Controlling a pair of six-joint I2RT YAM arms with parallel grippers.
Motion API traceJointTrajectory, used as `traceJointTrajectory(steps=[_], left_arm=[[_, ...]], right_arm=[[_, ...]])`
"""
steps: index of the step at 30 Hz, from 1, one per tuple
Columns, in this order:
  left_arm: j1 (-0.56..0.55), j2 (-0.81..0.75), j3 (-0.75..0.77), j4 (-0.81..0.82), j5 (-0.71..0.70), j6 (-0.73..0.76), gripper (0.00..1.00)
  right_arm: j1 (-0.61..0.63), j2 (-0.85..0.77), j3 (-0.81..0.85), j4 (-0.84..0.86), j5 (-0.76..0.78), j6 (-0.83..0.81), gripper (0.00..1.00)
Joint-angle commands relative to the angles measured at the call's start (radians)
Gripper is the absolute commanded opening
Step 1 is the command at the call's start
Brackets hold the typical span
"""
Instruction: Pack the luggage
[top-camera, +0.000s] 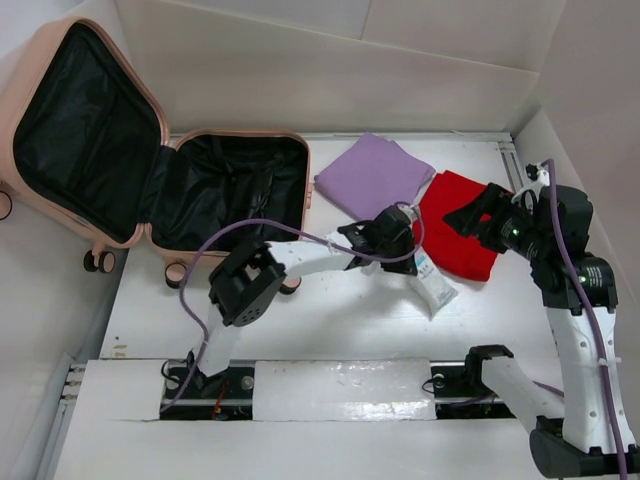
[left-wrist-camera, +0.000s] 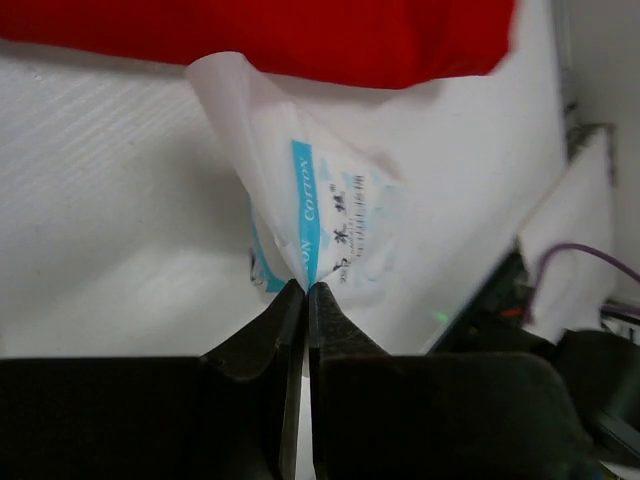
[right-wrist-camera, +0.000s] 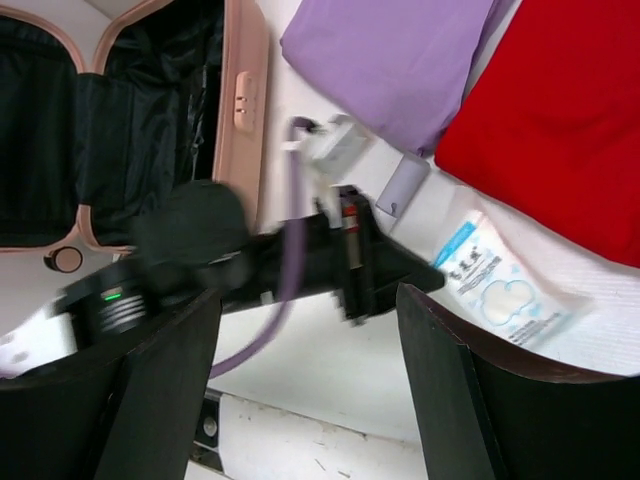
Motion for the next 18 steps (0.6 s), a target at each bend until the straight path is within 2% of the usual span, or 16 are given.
traceJointTrajectory(steps=[1, 5, 6, 9, 10, 12, 13, 15, 16, 17, 18], left_arm=[[0.014, -0.255, 0.053, 0.020, 0.054, 0.028, 0.00], [0.121, -0.453, -0.019, 0.050, 0.030, -0.011, 0.00], [0.180, -0.531, -0.037, 0.050, 0.011, -0.011, 0.00], [0.283, -0.631, -0.100, 0.017, -0.084, -0.011, 0.00], [0.373, -0.686, -0.116, 0.001, -0.099, -0.011, 0.00], [0.476, -0.743, -0.181, -0.010, -0.128, 0.001, 0.00], [0.577, -0.797, -0.206, -0.029, -0.156, 0.001, 0.00], [0.686, -0.848, -0.304, -0.043, -0.206, -0.024, 0.00], [0.740, -0.869, -0.345, -0.043, -0.207, -0.046, 0.07], [0.847, -0.895, -0.422, -0.043, -0.196, -0.060, 0.38], [0.897, -0.895, -0.456, -0.043, -0.120, -0.070, 0.60]], right_arm=[[-0.007, 0.012, 0.064, 0.006, 0.000, -0.025, 0.76], [-0.007, 0.044, 0.084, 0.035, -0.009, -0.025, 0.76], [-0.007, 0.044, 0.084, 0.044, -0.019, -0.025, 0.76], [-0.007, 0.067, 0.073, 0.071, -0.055, -0.025, 0.76], [0.002, 0.081, 0.073, 0.087, -0.064, -0.025, 0.75], [0.015, 0.095, 0.061, 0.113, -0.088, -0.025, 0.75], [0.015, 0.105, 0.035, 0.124, -0.089, -0.025, 0.75], [0.047, 0.116, 0.013, 0.156, -0.101, -0.025, 0.77], [0.061, 0.128, -0.010, 0.166, -0.101, -0.025, 0.77], [0.074, 0.144, -0.022, 0.184, -0.101, -0.025, 0.80], [0.093, 0.153, -0.034, 0.184, -0.089, -0.025, 0.82]])
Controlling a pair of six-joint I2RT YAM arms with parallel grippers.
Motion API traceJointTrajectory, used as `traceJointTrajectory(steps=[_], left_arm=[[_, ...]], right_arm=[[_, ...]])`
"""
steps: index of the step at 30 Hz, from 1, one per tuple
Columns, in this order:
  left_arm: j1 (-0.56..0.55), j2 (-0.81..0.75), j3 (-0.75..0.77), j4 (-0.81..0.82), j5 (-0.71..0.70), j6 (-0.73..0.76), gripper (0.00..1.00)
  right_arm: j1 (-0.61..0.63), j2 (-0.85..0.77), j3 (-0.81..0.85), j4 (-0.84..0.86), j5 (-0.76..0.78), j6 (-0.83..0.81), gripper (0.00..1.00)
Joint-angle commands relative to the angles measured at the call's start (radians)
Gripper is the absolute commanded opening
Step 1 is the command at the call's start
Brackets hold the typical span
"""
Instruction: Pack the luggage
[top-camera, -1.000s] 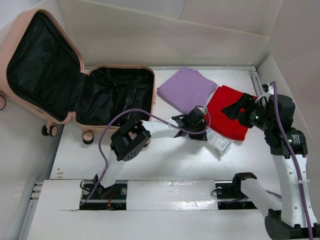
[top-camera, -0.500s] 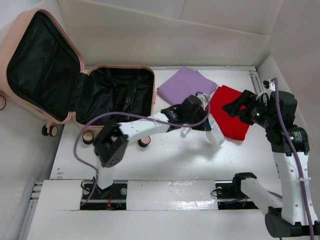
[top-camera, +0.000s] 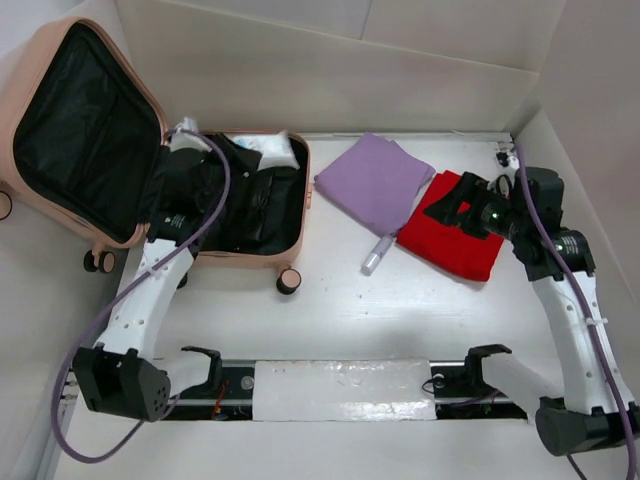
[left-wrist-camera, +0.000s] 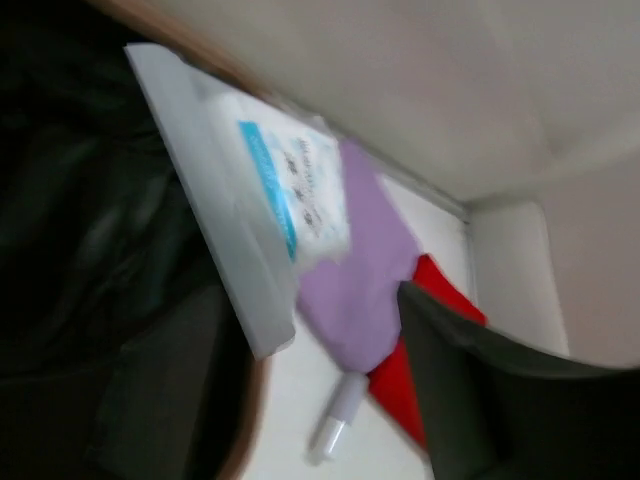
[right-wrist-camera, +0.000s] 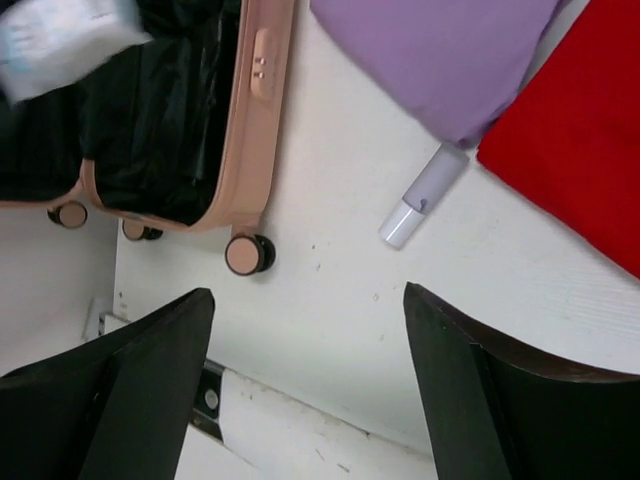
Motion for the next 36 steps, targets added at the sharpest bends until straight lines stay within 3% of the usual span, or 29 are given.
traceJointTrajectory(steps=[1, 2, 4, 7, 13, 25, 36], left_arm=[[0.153, -0.007, -0.143, -0.077, 0.064, -0.043, 0.75], [0.173, 0.005, -0.161, -0.090, 0.076, -0.016, 0.84], [0.173, 0.005, -0.198, -0.146, 0.076, 0.006, 0.89], [0.173, -0.069, -0.259, -0.155, 0.037, 0.006, 0.89], [0.173, -0.219, -0.217, -0.199, -0.005, 0.015, 0.91], [0.119, -0.297, -0.152, -0.248, 0.141, 0.058, 0.89], [0.049, -0.346, -0.184, -0.267, 0.168, 0.100, 0.89]], right_arm=[[0.080, 0.030, -0.041, 0.096, 0.002, -0.012, 0.83], [0.102, 0.042, -0.062, 0.096, 0.017, -0.012, 0.84], [0.171, 0.077, -0.088, 0.118, 0.063, -0.003, 0.84], [0.242, 0.116, -0.165, 0.167, 0.175, 0.019, 0.84], [0.289, 0.276, -0.286, 0.247, 0.339, 0.071, 0.82], [0.403, 0.649, -0.202, 0.359, 0.421, 0.178, 0.76], [0.435, 0.814, -0.136, 0.423, 0.525, 0.286, 0.54]])
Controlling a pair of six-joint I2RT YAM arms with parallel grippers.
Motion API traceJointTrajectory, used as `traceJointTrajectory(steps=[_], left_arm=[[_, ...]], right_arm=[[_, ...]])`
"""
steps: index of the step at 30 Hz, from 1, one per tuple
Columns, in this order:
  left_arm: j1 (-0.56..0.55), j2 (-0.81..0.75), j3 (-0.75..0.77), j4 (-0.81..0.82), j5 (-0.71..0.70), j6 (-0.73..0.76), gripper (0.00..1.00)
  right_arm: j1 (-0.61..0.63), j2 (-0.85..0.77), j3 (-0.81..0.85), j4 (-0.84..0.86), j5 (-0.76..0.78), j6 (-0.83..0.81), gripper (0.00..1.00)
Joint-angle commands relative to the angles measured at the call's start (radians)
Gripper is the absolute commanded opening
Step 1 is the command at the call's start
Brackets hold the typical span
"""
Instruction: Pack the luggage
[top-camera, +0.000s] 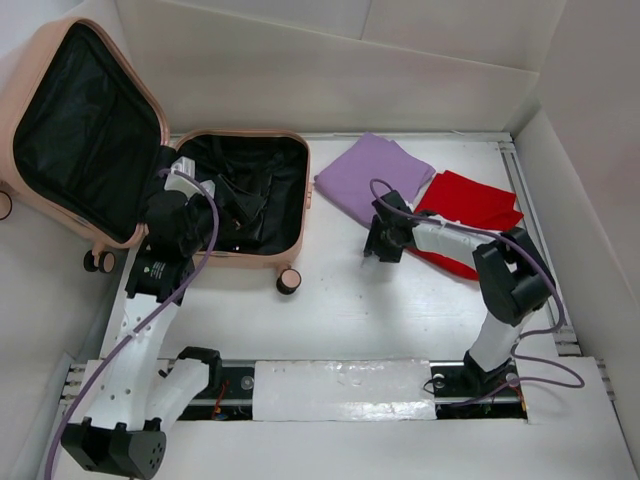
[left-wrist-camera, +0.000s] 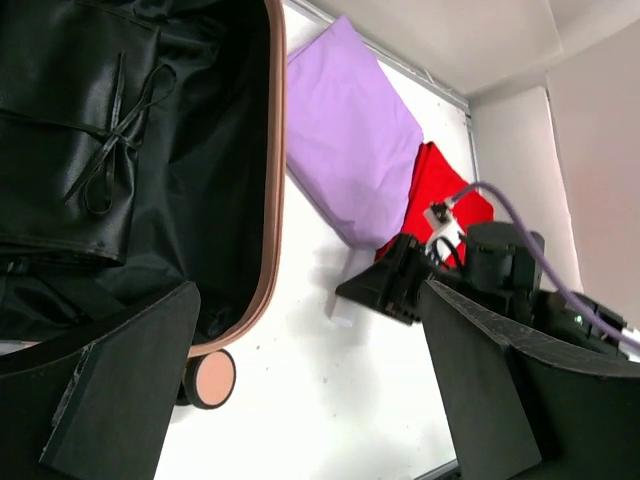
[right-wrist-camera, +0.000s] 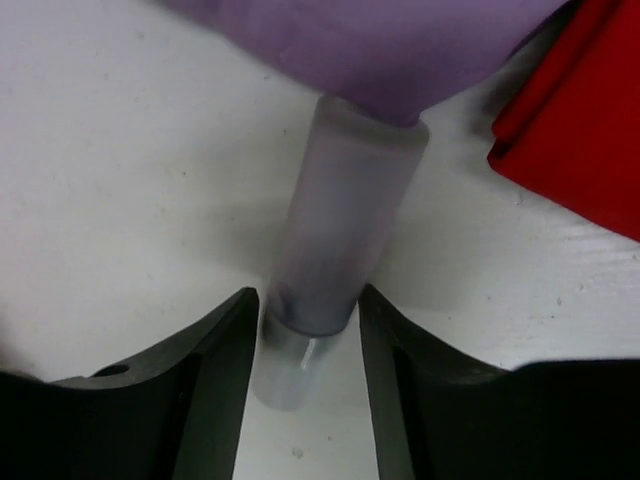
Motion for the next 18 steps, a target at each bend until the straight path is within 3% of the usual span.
traceJointTrajectory(steps=[1, 6, 9, 13, 18], left_arm=[[-0.027, -0.023, 0.012, -0.013, 0.004, 0.047, 0.89], [-0.027, -0.033, 0.012, -0.043, -0.017, 0.066, 0.88], [-0.027, -0.033, 0.050, -0.053, -0.026, 0.078, 0.88], [-0.027, 0.006, 0.126, -0.062, -0.048, 0.100, 0.88], [-0.027, 0.061, 0.231, -0.073, -0.039, 0.109, 0.88]], right_arm=[[0.008, 0.013, 0.036, 0.034, 0.080, 0.048, 0.49], [0.027, 0.031, 0.058, 0.020, 0.080, 0.058, 0.34], [0.062, -0.051, 0.067, -0.025, 0.112, 0.044, 0.28], [0.132, -0.200, 0.102, -0.111, 0.100, 0.018, 0.27], [0.186, -0.216, 0.328, -0.112, -0.045, -0.004, 0.28]])
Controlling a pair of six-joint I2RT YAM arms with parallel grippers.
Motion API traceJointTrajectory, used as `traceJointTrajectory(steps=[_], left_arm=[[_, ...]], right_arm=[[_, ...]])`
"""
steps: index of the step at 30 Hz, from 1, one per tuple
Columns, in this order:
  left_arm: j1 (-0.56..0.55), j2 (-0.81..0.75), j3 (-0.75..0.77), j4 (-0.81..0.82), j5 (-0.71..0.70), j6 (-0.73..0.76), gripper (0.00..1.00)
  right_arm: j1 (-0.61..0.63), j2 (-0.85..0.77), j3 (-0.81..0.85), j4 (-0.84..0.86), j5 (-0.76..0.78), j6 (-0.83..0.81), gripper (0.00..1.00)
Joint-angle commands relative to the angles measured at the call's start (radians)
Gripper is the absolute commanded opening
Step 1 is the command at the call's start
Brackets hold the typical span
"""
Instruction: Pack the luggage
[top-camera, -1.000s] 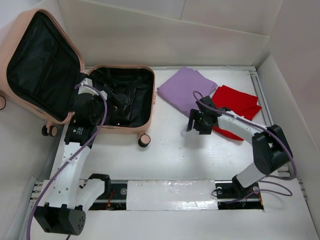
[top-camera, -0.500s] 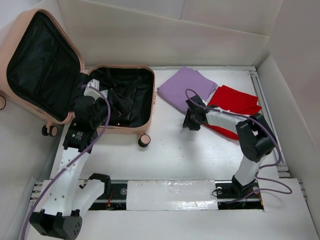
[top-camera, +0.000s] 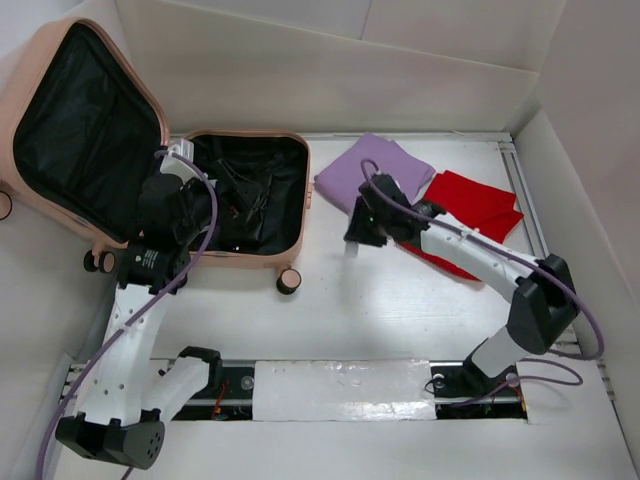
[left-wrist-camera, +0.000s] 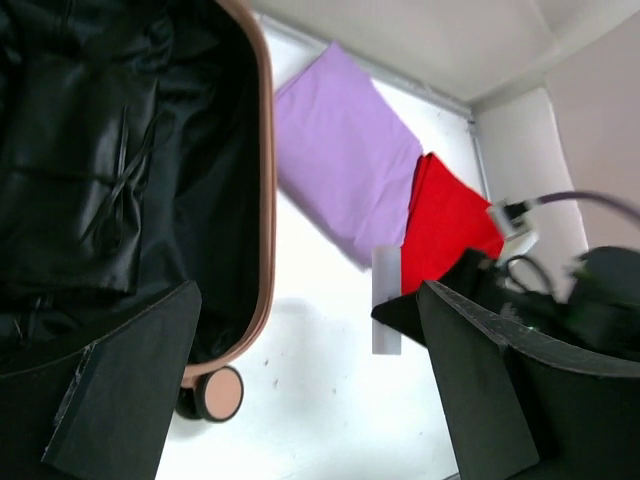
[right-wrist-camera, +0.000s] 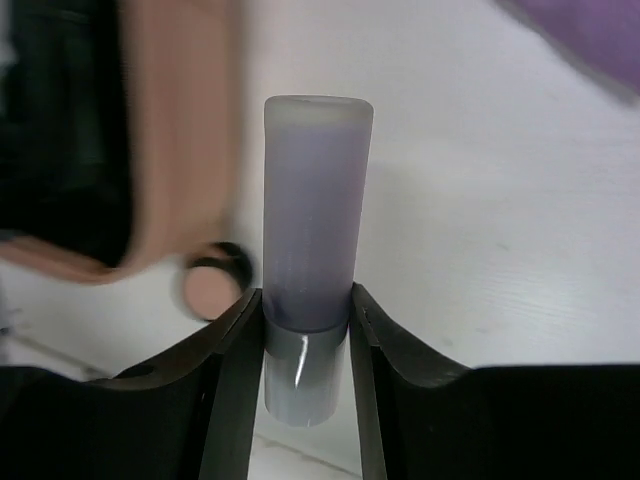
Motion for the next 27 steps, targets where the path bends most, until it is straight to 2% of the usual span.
traceJointTrajectory(steps=[1, 3, 4, 10, 15, 19, 21, 22, 24, 27], left_arm=[[-0.001, 0.016, 0.089, 0.016, -0.006, 0.027, 0.88], [-0.001, 0.026, 0.103, 0.007, -0.018, 0.027, 0.88], [-0.001, 0.036, 0.103, 0.007, -0.029, 0.027, 0.88], [-0.001, 0.046, 0.126, -0.062, -0.066, 0.027, 0.88], [-0.056, 0.036, 0.051, -0.073, -0.104, -0.011, 0.88], [-0.056, 0.026, 0.013, -0.086, -0.107, -0.024, 0.88], [-0.068, 0.026, 0.013, -0.100, -0.148, -0.024, 0.88], [-0.068, 0.026, 0.022, -0.100, -0.158, -0.024, 0.88], [-0.078, 0.026, 0.022, -0.100, -0.169, -0.024, 0.88], [-0.078, 0.026, 0.013, -0.100, -0.179, -0.024, 0.87]], right_arm=[[0.047, 0.043, 0.214, 0.031, -0.094, -0.043, 0.28], [0.077, 0.124, 0.387, 0.031, -0.137, -0.061, 0.28], [0.090, 0.207, 0.439, 0.031, -0.154, -0.061, 0.28], [0.137, 0.463, 0.757, 0.081, -0.260, -0.073, 0.28], [0.147, 0.656, 0.887, 0.130, -0.271, -0.052, 0.28], [0.147, 0.720, 0.920, 0.121, -0.249, -0.032, 0.29], [0.147, 0.720, 0.883, 0.130, -0.237, -0.023, 0.36], [0.147, 0.706, 0.869, 0.145, -0.226, -0.023, 0.47], [0.147, 0.695, 0.849, 0.146, -0.206, -0.023, 0.62], [0.147, 0.676, 0.828, 0.146, -0.206, -0.023, 0.69]])
